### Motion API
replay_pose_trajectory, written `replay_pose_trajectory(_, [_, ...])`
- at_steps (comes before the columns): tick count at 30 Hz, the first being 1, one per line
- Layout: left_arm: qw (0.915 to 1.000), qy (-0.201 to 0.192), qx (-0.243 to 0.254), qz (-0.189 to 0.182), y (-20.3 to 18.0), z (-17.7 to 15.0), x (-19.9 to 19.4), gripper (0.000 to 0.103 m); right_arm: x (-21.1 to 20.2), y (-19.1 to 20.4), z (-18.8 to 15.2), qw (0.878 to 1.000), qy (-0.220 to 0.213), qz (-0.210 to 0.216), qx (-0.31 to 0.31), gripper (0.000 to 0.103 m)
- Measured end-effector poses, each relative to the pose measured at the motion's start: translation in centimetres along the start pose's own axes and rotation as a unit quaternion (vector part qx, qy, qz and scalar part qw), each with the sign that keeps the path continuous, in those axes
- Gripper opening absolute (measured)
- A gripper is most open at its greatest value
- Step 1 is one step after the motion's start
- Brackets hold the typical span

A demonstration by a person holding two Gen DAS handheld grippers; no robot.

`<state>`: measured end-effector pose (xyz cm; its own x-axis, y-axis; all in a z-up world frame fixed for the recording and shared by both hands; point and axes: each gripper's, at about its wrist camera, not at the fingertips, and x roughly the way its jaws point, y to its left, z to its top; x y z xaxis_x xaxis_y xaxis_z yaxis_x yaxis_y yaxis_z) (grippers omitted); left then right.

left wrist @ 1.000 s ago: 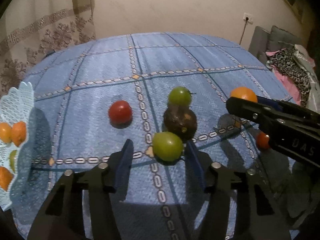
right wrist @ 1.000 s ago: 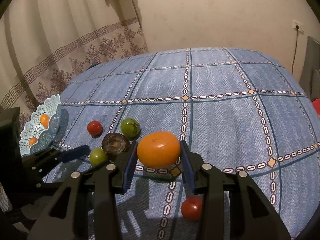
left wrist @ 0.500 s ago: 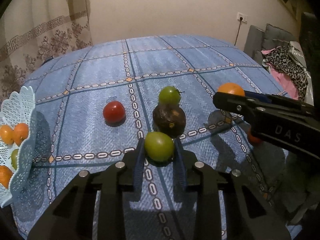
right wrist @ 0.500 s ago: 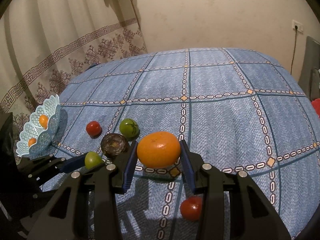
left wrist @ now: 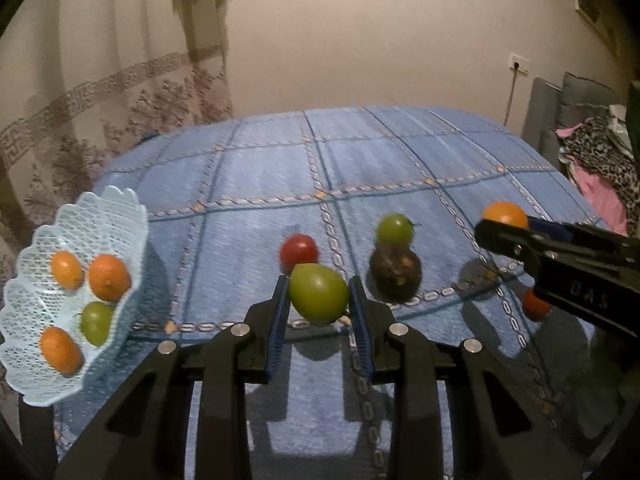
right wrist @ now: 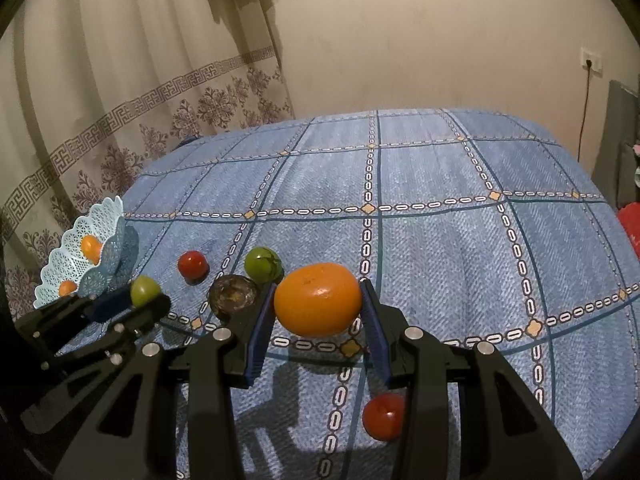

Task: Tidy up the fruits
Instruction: 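Carry the orange and green tomato into the blue basket and open both tools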

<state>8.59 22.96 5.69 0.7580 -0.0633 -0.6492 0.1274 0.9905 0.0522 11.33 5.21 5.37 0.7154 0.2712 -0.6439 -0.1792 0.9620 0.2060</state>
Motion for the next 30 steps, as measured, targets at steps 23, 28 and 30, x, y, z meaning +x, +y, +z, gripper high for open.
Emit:
replay_pose_trajectory(23, [0.9969, -0.059, -0.033, 0.039, 2.9, 0.9, -4.2, 0.03, -1.3, 1.5, 0.1, 1.0, -0.014, -0.006, 0.005, 0.042])
replay_pose_trajectory(28, [0.9951, -0.071, -0.049, 0.05, 4.8, 0.9, -5.5, 0.03, -1.8, 2.9, 0.3, 1.0, -0.019, 0.0, -0.002, 0.042])
replay_pose_trajectory(30, [0.9939, -0.076, -0.056, 0.057, 5.8, 0.9, -6.1, 0.03, -1.9, 3.6, 0.5, 1.0, -0.021, 0.003, -0.005, 0.042])
